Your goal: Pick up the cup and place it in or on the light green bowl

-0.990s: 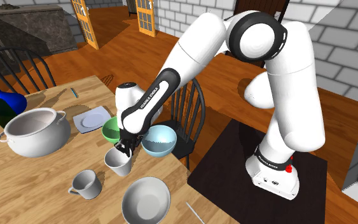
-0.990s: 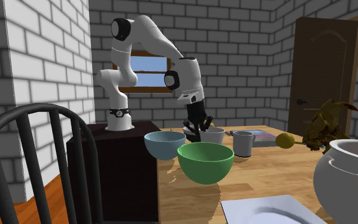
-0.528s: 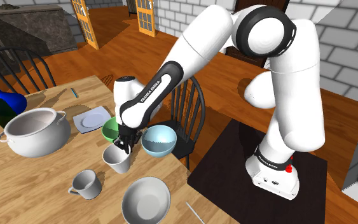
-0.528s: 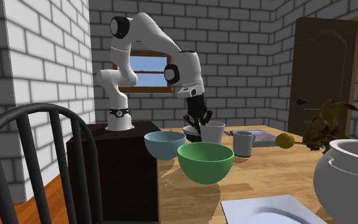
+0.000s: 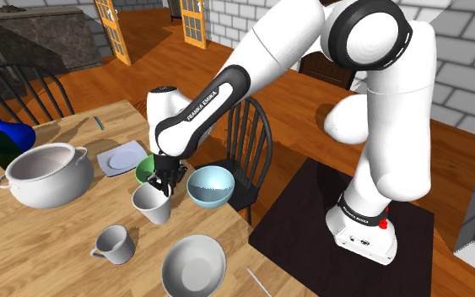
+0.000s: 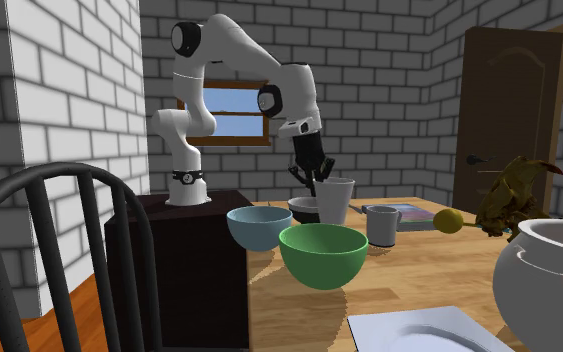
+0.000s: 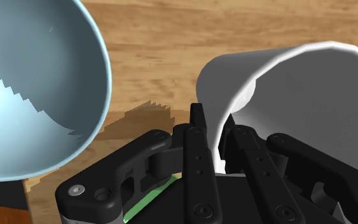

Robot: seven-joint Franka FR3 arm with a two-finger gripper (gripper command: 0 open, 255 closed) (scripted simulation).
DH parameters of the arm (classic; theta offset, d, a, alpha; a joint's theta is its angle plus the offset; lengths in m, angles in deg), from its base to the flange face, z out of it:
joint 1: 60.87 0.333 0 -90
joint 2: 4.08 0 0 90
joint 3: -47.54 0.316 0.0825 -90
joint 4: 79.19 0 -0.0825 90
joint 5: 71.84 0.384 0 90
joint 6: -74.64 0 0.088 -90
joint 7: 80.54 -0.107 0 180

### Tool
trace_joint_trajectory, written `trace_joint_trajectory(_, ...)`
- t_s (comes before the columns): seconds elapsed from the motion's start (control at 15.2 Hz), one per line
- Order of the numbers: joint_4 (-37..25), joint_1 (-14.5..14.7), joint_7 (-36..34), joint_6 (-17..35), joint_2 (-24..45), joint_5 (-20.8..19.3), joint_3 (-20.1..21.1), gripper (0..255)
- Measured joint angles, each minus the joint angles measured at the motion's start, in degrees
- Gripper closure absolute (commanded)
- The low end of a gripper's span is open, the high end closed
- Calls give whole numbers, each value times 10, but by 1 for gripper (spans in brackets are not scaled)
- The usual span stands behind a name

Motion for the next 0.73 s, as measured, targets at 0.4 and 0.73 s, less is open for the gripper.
trace_joint_trajectory(0.4, -11, -3, -5, -40, -30, 2, 2, 255)
trace_joint_trajectory(0.73, -18, -5, -8, -71, -54, 4, 3, 255)
